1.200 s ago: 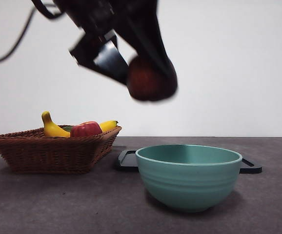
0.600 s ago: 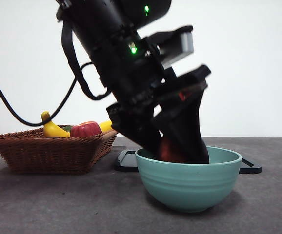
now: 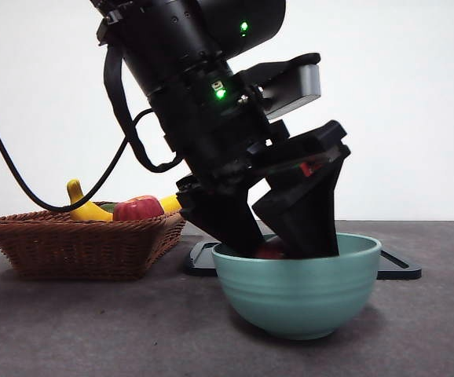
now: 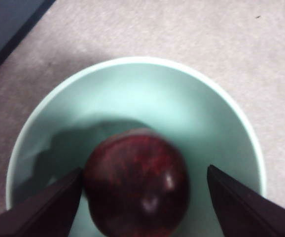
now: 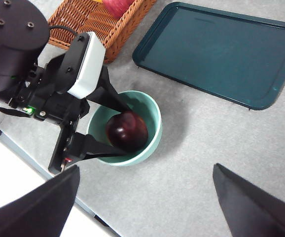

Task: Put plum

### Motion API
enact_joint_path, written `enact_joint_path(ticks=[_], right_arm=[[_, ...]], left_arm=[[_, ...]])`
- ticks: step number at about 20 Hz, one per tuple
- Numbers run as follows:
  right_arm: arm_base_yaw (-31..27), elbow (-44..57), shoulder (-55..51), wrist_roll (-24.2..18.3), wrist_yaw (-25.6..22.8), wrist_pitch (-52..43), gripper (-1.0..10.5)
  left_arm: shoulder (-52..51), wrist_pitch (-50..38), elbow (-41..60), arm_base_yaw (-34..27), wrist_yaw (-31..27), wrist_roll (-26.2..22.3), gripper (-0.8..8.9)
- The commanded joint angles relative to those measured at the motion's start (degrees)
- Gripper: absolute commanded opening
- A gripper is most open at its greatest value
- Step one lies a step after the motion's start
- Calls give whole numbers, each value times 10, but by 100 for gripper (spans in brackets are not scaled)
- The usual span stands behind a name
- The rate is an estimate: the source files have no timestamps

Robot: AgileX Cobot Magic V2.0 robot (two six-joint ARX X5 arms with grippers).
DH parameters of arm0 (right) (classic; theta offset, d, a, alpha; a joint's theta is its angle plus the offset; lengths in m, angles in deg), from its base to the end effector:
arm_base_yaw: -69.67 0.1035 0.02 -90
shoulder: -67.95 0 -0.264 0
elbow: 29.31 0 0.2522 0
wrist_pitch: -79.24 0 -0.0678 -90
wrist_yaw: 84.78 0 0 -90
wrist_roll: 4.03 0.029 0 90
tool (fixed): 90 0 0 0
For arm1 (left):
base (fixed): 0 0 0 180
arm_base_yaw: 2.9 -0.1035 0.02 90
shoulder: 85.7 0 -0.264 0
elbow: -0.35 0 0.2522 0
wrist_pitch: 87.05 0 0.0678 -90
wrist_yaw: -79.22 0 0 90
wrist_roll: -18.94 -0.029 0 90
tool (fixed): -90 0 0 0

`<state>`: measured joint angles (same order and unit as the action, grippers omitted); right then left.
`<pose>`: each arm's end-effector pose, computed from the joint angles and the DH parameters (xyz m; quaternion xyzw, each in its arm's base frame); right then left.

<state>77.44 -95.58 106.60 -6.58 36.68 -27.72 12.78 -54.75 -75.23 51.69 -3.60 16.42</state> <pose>0.0992 0.0288 0.3194 0.0599 0.3709 0.3180 0.8705 0.1977 -0.2844 0.1872 0.2029 0.4141 -0.4641 0.7563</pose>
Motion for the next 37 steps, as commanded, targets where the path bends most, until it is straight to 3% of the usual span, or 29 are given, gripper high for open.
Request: enact_joint_path(ticks=[1, 9, 17, 21, 29, 37], right_arm=[[1, -10, 2, 6, 1, -5, 432], [1, -10, 2, 6, 1, -5, 432], [1, -10, 2, 6, 1, -5, 432], [1, -10, 2, 6, 1, -5, 432], [1, -9, 2, 6, 1, -5, 432], [4, -8, 2, 18, 1, -5, 432]], left_arm=[[5, -1, -23, 7, -2, -8, 406], [-110, 40, -65, -17, -2, 7, 406], [-329, 163, -58, -151, 2, 21, 406], [-419, 192, -6, -197, 51, 33, 405], [-555, 203, 167, -202, 154, 86, 404], [-566, 209, 169, -201, 156, 97, 404]])
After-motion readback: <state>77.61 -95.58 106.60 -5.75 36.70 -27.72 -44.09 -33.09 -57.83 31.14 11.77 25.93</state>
